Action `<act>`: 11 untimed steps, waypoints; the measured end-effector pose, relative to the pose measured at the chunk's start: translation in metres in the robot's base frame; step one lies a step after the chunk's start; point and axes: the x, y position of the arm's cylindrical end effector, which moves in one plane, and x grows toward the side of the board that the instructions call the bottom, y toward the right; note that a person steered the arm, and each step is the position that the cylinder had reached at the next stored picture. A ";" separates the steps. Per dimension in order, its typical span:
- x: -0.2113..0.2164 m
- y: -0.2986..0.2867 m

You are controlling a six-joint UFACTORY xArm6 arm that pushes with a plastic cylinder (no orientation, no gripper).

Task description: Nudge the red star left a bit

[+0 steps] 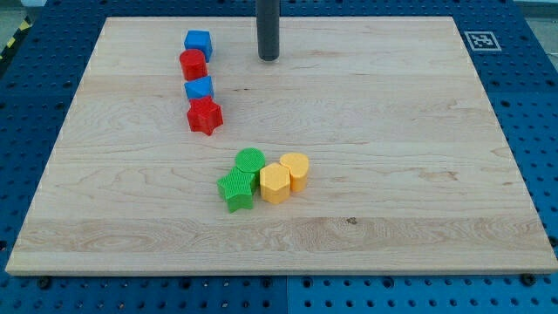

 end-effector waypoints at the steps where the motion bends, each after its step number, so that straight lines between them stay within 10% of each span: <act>1: 0.029 0.000; 4: 0.109 -0.048; 11: 0.124 -0.033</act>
